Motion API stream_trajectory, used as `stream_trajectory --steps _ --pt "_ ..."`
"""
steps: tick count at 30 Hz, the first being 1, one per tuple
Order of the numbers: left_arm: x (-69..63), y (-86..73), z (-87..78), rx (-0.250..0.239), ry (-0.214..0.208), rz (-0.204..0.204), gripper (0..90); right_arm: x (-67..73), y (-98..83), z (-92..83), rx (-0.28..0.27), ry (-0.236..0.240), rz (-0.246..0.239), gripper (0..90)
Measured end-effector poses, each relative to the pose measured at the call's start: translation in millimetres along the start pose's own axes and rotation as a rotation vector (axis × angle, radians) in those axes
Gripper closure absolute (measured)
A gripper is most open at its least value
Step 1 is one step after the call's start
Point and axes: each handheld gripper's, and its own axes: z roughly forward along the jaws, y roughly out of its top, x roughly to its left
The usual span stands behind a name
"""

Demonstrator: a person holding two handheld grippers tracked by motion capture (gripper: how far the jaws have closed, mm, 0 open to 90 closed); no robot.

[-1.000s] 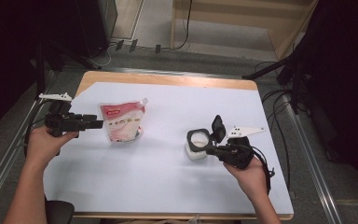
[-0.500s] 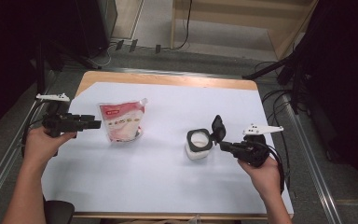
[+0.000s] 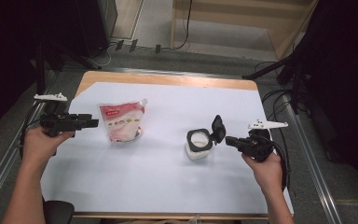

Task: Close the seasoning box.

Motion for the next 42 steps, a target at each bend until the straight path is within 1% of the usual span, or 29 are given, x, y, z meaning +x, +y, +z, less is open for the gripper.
stream_trajectory --steps 3,6,8,9,10,11,13,17,20,22,24,27,28,31,32,34,37,39,42 --pt "0.3 -0.1 2.0 0.008 0.0 -0.005 44.8 -3.1 1.6 3.0 -0.005 -0.011 0.008 90.0" --pt "1.2 -0.2 2.6 0.005 0.017 -0.006 44.6 -5.9 3.5 5.9 -0.007 -0.017 0.015 90.0" --pt "0.9 -0.1 3.3 -0.001 0.027 -0.014 44.6 -7.0 4.4 8.2 -0.019 -0.02 0.019 90.0" --pt "0.5 0.2 3.7 0.0 0.039 -0.016 44.6 -7.6 5.1 8.5 -0.013 -0.021 0.018 90.0" --pt "0.2 0.3 4.4 -0.003 0.047 -0.021 44.3 -7.9 5.3 10.1 -0.024 -0.021 0.028 90.0" --pt "0.3 0.5 4.9 -0.001 0.047 -0.027 43.8 -8.5 5.6 11.5 -0.026 -0.021 0.028 90.0" --pt "0.7 0.6 6.6 0.003 0.055 -0.017 43.7 -8.3 6.1 14.7 -0.024 -0.024 0.028 90.0" --pt "-0.6 0.6 8.7 0.012 0.057 -0.007 43.3 -5.3 6.9 21.6 -0.003 -0.026 0.009 90.0" --pt "-1.0 0.8 9.5 0.014 0.049 -0.003 42.4 -1.5 8.0 25.0 -0.007 -0.019 0.005 90.0" --pt "-1.0 0.5 9.3 0.021 0.055 -0.001 42.2 0.6 8.4 27.3 -0.006 -0.014 0.001 89.8" --pt "-1.3 -0.5 8.5 0.01 0.063 0.009 42.6 2.0 8.6 26.7 -0.004 -0.023 -0.001 89.8" --pt "-0.4 0.0 6.9 -0.001 0.059 0.001 42.4 2.7 9.4 22.4 -0.026 -0.015 0.008 90.0" --pt "-0.2 0.2 6.8 -0.001 0.06 0.003 42.4 3.0 9.7 21.4 -0.045 -0.009 0.016 90.0" --pt "-1.2 0.0 7.7 0.004 0.061 0.005 42.3 3.8 10.9 18.5 -0.057 -0.004 0.026 90.0" --pt "-1.6 -0.1 8.1 0.007 0.063 0.004 42.3 4.3 11.0 18.4 -0.058 -0.004 0.026 90.0" --pt "-1.6 -0.2 8.6 0.01 0.066 0.018 42.5 5.3 11.2 18.8 -0.059 -0.001 0.033 90.0" --pt "-1.8 0.1 9.0 0.016 0.064 0.019 42.5 6.4 11.4 19.6 -0.06 0.004 0.038 90.0" --pt "-1.9 0.1 9.1 0.018 0.063 0.021 42.5 7.6 11.7 19.9 -0.052 0.008 0.032 90.0" --pt "-2.0 -0.2 10.0 0.022 0.071 0.021 42.4 10.2 12.2 21.2 -0.053 0.008 0.024 90.0"
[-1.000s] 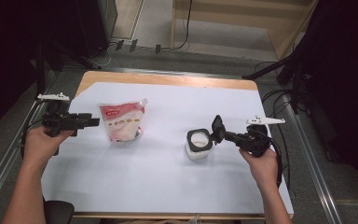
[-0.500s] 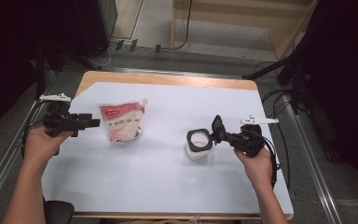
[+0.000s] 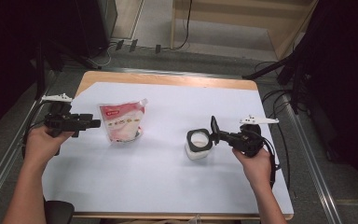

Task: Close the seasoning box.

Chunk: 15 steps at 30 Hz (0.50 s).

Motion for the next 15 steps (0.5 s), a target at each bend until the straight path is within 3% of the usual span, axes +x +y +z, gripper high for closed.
stream_trajectory --steps 15 --pt "-0.4 0.0 0.7 -0.001 -0.013 -0.003 41.5 8.0 2.6 1.5 0.001 0.023 -0.015 90.0"
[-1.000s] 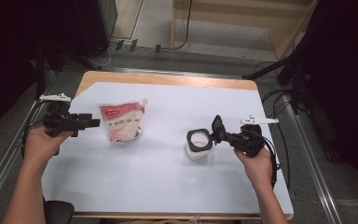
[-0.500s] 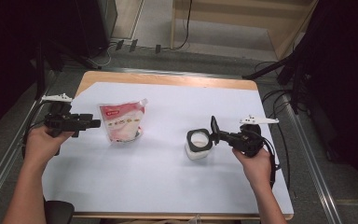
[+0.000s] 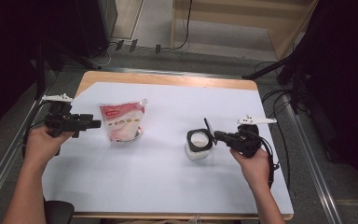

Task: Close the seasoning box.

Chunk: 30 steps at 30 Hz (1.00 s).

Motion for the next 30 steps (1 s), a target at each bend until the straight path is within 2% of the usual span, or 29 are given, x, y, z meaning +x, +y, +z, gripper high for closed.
stream_trajectory --steps 8,18,20,24,26,30 --pt "0.1 0.1 0.8 0.013 0.0 0.0 41.4 4.1 -0.5 6.1 0.014 0.019 -0.016 90.0" --pt "-0.2 0.0 1.0 0.007 -0.007 -0.003 41.1 12.4 -3.8 20.9 0.078 0.042 -0.045 90.0" --pt "0.5 -0.1 1.3 0.007 -0.019 -0.004 41.1 13.8 -3.9 22.4 0.074 0.05 -0.046 90.0" --pt "1.4 -0.3 0.7 0.006 -0.014 -0.004 41.2 14.6 -4.1 22.1 0.068 0.054 -0.056 90.0" --pt "1.6 -0.9 1.7 -0.002 -0.015 -0.016 41.2 14.8 -4.1 20.6 0.059 0.053 -0.059 86.8" --pt "2.1 0.1 2.5 0.009 -0.005 -0.013 41.2 13.2 -5.0 16.7 0.038 0.064 -0.061 77.6"
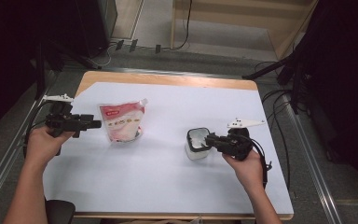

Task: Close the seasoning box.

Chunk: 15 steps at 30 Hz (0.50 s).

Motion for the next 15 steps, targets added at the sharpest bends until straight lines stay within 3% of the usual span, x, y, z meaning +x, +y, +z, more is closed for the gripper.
stream_trajectory --steps 9,15 --pt "-3.4 -1.8 2.9 0.004 0.007 0.01 41.0 -10.2 -3.4 -8.0 -0.021 0.005 0.015 61.5" --pt "-4.6 -2.6 3.7 0.001 0.011 0.009 41.1 -15.0 -6.1 -7.6 -0.027 -0.003 0.003 57.2"
